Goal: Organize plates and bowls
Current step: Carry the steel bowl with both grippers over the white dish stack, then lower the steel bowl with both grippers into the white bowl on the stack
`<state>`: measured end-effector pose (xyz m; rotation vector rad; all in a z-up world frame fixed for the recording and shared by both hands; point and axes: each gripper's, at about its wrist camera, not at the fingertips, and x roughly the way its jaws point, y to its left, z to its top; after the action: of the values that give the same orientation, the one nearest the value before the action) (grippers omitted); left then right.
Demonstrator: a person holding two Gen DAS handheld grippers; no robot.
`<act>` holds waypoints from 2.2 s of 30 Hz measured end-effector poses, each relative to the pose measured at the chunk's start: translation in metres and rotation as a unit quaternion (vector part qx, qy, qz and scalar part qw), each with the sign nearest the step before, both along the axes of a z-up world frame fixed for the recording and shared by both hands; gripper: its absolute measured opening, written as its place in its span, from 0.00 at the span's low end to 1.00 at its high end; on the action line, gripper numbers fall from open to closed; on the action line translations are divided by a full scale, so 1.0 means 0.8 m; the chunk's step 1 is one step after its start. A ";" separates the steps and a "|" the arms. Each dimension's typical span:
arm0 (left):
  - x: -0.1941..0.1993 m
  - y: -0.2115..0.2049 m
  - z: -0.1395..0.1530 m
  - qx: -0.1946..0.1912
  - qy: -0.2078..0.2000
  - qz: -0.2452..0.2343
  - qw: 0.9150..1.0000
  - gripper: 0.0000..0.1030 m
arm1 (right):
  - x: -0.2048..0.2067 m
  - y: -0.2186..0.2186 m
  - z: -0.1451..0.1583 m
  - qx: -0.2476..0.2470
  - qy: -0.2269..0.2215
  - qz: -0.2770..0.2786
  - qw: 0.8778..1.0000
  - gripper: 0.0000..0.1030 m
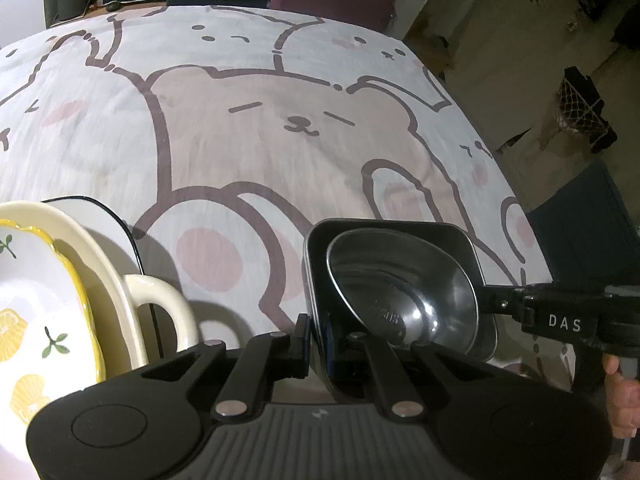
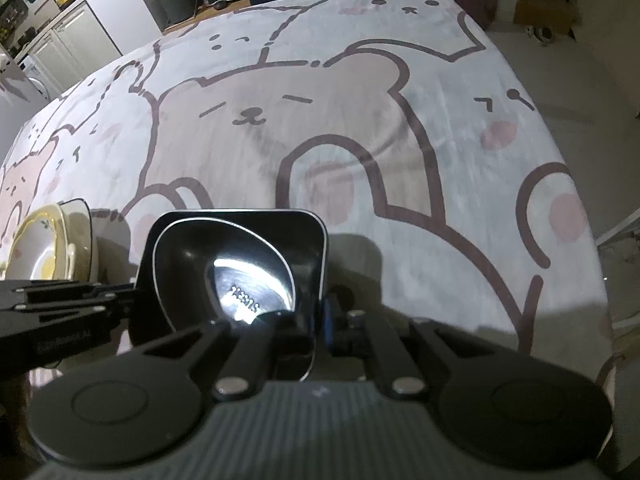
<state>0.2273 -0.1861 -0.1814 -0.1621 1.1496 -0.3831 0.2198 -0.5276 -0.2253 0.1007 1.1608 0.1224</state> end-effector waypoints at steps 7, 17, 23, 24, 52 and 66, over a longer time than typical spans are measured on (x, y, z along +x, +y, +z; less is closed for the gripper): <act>-0.005 -0.003 0.009 -0.004 -0.009 0.004 1.000 0.06 | -0.004 -0.002 0.006 0.002 -0.008 -0.001 1.000 0.05; -0.018 0.012 0.068 -0.025 -0.057 0.007 0.998 0.06 | -0.036 -0.019 0.060 0.037 -0.075 -0.025 0.996 0.04; -0.029 0.055 0.110 -0.020 -0.088 0.028 0.996 0.05 | -0.048 0.010 0.094 0.048 -0.110 -0.008 0.993 0.05; -0.031 0.064 0.116 -0.019 -0.093 0.033 0.995 0.05 | -0.049 0.018 0.099 0.050 -0.115 -0.004 0.992 0.05; -0.082 0.285 0.150 -0.012 -0.093 0.152 0.984 0.05 | -0.049 0.256 0.119 0.090 -0.126 0.110 0.982 0.06; -0.053 0.291 0.098 -0.011 -0.021 0.145 0.989 0.05 | -0.036 0.271 0.080 0.058 -0.051 0.109 0.991 0.06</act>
<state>0.1847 0.0469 -0.1031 -0.3346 1.0616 -0.1397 0.1908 -0.3109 -0.1613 0.0694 1.0605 0.3843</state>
